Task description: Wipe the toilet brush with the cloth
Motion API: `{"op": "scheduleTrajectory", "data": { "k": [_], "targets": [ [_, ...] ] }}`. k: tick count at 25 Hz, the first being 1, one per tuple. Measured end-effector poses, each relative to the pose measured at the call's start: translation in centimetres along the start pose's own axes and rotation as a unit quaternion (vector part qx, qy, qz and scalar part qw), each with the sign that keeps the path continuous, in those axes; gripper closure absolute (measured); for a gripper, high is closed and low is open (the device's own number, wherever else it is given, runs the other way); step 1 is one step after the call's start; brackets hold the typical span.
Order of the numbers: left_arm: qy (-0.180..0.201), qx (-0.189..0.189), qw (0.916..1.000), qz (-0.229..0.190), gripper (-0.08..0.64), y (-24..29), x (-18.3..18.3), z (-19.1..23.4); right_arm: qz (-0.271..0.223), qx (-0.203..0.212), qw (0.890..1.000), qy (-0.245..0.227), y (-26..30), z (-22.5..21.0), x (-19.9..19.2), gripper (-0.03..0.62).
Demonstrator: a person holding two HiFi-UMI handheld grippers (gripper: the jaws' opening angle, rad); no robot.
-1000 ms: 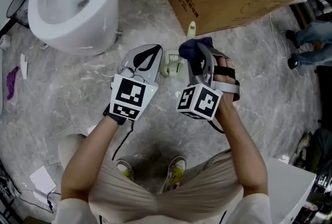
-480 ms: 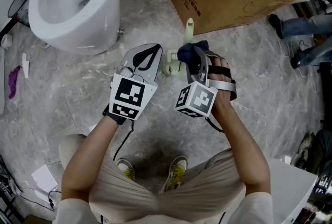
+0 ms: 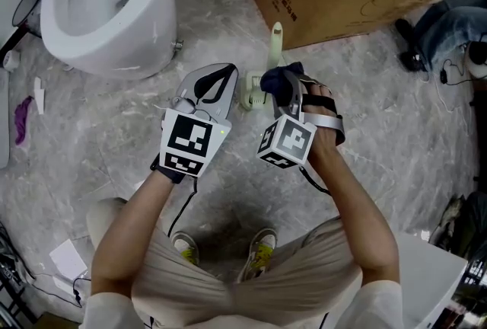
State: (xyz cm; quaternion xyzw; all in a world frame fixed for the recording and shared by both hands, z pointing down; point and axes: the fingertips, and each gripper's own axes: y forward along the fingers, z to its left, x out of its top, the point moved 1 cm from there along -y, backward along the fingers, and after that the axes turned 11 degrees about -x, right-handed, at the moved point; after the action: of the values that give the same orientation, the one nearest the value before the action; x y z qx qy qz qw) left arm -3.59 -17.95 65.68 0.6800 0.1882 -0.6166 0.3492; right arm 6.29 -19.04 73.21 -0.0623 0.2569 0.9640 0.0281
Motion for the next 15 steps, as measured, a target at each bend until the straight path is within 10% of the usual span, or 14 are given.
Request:
{"op": "scheduleTrajectory", "data": {
  "k": [10, 15],
  "targets": [
    [0.008, -0.003, 0.9999, 0.009, 0.558, 1.0, -0.4, -0.2, 0.002, 0.029, 1.0, 0.005, 0.9, 3.2, -1.5, 0.417],
    [0.01, -0.001, 0.9999, 0.012, 0.558, 1.5, -0.8, 0.1, -0.003, 0.062, 0.993, 0.097, 1.4, 6.6, -2.1, 0.414]
  ]
}}
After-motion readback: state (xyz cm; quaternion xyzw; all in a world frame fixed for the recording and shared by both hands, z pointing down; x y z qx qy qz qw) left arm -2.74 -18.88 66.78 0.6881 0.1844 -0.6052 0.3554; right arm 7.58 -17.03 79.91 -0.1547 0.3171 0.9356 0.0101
